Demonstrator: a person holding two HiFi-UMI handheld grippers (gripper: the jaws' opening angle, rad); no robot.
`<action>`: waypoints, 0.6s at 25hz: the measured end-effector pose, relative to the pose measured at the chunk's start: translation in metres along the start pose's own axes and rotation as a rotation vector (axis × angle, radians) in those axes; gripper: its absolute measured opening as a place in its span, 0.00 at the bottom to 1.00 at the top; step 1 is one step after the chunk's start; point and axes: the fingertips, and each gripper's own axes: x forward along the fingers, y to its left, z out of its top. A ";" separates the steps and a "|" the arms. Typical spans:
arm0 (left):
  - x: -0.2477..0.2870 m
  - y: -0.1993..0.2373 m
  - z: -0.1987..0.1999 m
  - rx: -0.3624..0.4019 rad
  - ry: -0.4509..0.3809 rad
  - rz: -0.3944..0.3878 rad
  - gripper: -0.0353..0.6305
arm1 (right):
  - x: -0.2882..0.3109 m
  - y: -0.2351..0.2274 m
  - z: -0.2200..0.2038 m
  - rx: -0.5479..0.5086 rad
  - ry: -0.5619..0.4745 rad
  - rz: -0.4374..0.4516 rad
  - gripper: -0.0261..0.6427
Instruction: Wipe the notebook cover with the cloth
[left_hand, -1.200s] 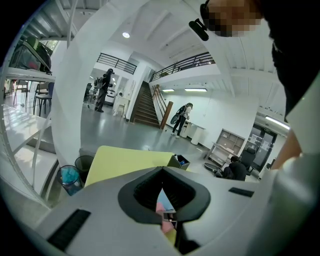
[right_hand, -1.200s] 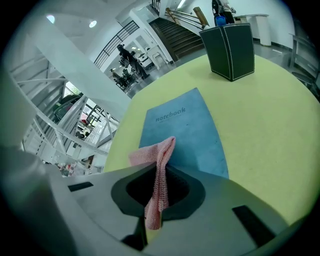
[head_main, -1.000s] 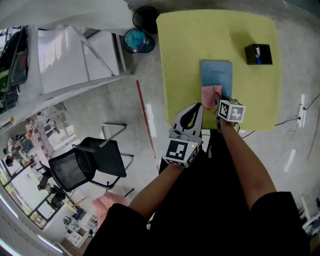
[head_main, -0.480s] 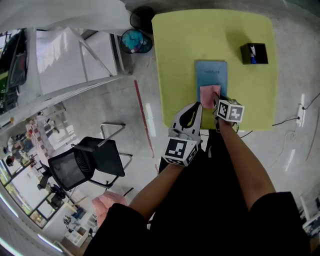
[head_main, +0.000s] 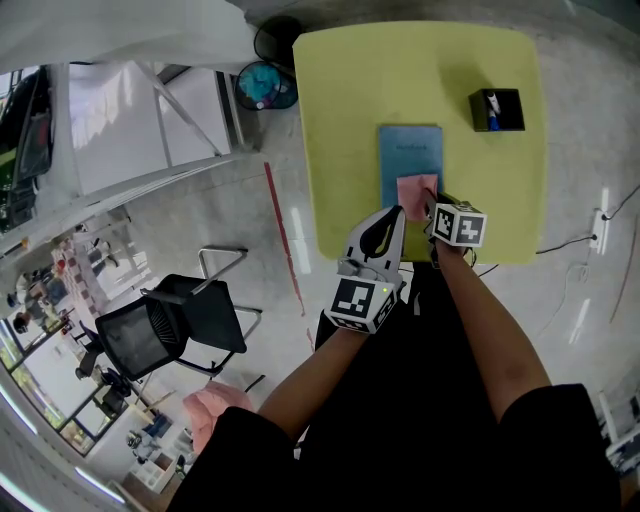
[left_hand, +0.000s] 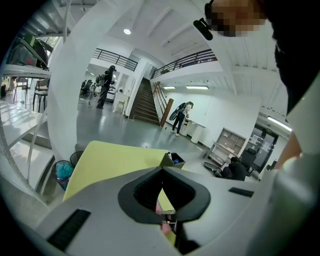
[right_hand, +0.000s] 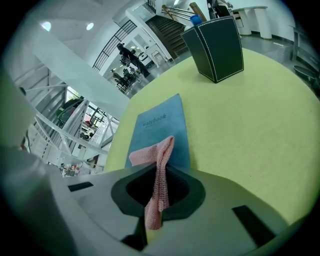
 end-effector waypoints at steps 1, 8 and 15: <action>0.002 -0.002 0.000 0.001 0.001 0.000 0.06 | 0.000 -0.001 0.000 0.002 0.001 0.002 0.09; 0.011 -0.015 0.002 0.007 -0.006 -0.006 0.06 | -0.012 -0.014 0.005 0.000 -0.007 -0.003 0.09; 0.021 -0.034 0.001 0.014 -0.009 -0.021 0.06 | -0.019 -0.027 0.003 -0.020 0.007 0.015 0.09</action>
